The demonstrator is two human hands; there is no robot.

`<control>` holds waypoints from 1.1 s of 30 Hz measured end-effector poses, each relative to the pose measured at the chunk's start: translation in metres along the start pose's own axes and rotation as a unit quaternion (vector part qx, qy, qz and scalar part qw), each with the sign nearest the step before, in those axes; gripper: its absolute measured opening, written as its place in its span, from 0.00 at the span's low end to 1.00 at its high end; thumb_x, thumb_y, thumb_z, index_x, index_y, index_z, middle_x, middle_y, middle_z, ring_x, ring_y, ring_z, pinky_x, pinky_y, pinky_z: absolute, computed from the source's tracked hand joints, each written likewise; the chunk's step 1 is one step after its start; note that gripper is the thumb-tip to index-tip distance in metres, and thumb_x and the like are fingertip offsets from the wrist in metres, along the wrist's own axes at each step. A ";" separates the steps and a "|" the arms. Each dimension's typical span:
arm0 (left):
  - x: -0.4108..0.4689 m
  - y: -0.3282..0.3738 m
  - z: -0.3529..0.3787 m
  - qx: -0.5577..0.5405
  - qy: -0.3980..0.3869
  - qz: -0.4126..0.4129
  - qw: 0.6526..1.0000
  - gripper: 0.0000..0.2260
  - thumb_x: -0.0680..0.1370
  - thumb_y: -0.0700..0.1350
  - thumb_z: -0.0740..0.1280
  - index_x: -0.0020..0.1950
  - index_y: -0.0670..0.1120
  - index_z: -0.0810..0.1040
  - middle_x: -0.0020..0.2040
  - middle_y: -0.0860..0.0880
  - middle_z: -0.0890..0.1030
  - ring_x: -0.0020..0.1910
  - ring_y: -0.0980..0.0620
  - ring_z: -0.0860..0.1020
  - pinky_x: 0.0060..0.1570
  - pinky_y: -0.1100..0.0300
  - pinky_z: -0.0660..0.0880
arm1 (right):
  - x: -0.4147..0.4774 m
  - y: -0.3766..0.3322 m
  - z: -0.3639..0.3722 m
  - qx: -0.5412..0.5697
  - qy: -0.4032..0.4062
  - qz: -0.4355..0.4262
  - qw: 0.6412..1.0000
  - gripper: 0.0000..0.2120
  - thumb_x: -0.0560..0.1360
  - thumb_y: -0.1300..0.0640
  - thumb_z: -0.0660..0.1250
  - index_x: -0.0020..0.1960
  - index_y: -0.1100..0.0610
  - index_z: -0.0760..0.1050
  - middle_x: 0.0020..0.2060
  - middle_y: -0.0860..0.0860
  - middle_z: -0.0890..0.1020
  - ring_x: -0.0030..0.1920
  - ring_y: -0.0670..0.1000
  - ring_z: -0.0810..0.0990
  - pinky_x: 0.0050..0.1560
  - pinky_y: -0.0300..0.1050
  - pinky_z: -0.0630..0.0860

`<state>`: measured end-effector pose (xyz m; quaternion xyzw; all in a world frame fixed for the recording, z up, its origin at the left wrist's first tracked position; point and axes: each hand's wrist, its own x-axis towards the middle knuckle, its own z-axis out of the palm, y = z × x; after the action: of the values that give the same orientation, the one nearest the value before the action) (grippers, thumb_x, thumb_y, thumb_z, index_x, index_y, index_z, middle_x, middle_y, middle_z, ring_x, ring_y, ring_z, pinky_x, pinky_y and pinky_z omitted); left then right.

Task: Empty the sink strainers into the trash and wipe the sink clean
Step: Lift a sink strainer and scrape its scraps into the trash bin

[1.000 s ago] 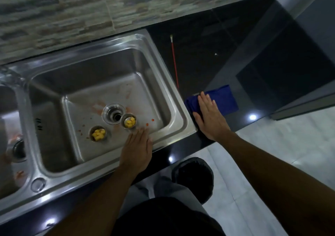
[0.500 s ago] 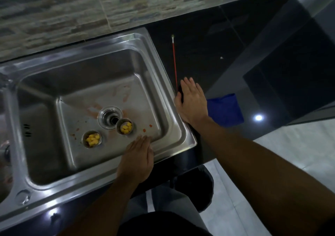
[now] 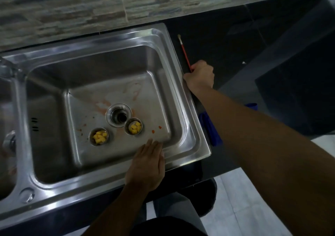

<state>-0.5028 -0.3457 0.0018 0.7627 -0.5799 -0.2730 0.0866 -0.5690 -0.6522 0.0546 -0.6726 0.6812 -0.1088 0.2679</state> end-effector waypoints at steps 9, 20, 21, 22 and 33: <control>-0.005 -0.004 -0.008 -0.107 0.053 -0.011 0.993 0.21 0.84 0.47 0.55 0.78 0.44 0.65 0.80 0.45 0.62 0.80 0.47 0.60 0.76 0.59 0.52 | -0.071 -0.002 0.015 0.020 0.000 -0.101 0.995 0.09 0.78 0.60 0.66 0.56 0.56 0.81 0.49 0.56 0.84 0.46 0.54 0.83 0.49 0.43 0.80; -0.009 -0.123 -0.062 -0.074 -0.062 -0.112 0.989 0.24 0.80 0.39 0.60 0.77 0.40 0.65 0.74 0.37 0.69 0.74 0.38 0.66 0.76 0.47 0.59 | -0.183 -0.033 0.066 0.207 -0.201 -0.088 0.953 0.14 0.81 0.60 0.59 0.57 0.50 0.82 0.49 0.50 0.87 0.51 0.43 0.84 0.57 0.48 0.80; -0.012 -0.141 -0.066 -0.071 -0.064 -0.141 0.985 0.22 0.82 0.41 0.58 0.77 0.40 0.65 0.75 0.36 0.69 0.74 0.38 0.67 0.76 0.47 0.60 | -0.193 -0.037 0.072 0.216 -0.207 -0.102 0.949 0.13 0.80 0.58 0.59 0.56 0.50 0.82 0.50 0.50 0.87 0.53 0.43 0.84 0.59 0.49 0.80; -0.013 -0.156 -0.070 -0.079 -0.060 -0.169 0.981 0.21 0.83 0.42 0.57 0.77 0.40 0.65 0.75 0.36 0.69 0.73 0.37 0.68 0.75 0.47 0.61 | -0.202 -0.040 0.080 0.223 -0.205 -0.122 0.945 0.13 0.78 0.57 0.61 0.56 0.52 0.82 0.51 0.51 0.87 0.54 0.45 0.85 0.61 0.49 0.79; 0.009 -0.239 -0.068 -0.214 -0.049 -0.277 0.935 0.24 0.76 0.42 0.70 0.71 0.41 0.69 0.70 0.37 0.73 0.68 0.37 0.73 0.66 0.50 0.70 | -0.277 -0.013 0.141 0.062 -0.072 -0.288 0.953 0.15 0.84 0.52 0.59 0.64 0.54 0.80 0.43 0.53 0.85 0.42 0.49 0.80 0.47 0.46 0.77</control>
<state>-0.2664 -0.2923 -0.0516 0.8420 -0.2772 -0.4410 0.1405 -0.4991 -0.3533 0.0041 -0.8280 0.4297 -0.1751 0.3147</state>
